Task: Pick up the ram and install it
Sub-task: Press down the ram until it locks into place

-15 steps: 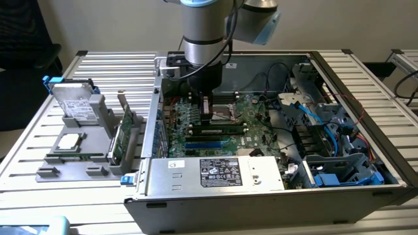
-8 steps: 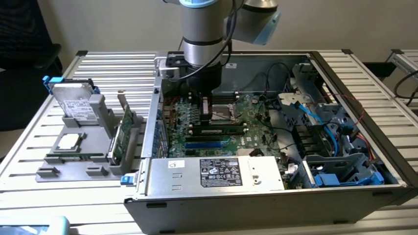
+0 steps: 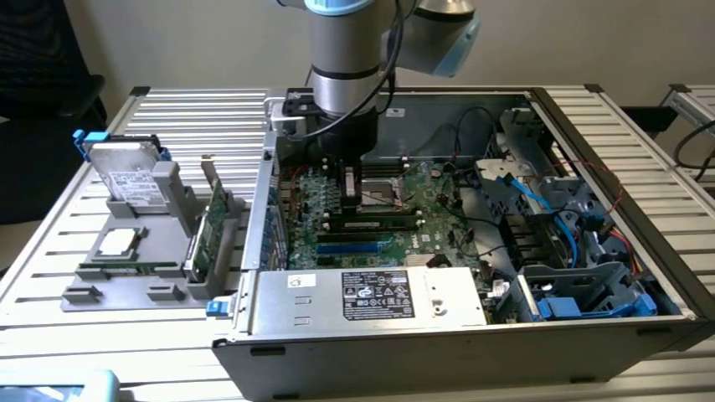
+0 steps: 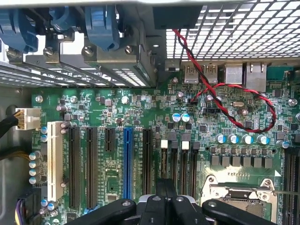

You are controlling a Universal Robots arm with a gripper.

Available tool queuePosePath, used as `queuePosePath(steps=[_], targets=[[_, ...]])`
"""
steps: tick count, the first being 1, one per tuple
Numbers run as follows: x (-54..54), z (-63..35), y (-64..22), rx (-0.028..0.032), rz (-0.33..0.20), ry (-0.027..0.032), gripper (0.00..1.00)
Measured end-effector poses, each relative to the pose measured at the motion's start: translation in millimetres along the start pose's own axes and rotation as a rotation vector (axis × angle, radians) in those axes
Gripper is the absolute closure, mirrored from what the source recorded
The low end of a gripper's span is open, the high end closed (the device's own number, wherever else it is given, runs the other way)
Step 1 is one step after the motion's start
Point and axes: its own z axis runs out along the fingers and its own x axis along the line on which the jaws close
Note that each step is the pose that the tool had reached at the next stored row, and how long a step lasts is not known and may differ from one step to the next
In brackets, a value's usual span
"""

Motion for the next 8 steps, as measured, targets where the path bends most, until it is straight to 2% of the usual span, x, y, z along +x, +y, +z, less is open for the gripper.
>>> queuePosePath(steps=[8], targets=[[-0.2, 2.3, 1.1, -0.0001, 0.001, 0.0000, 0.89]])
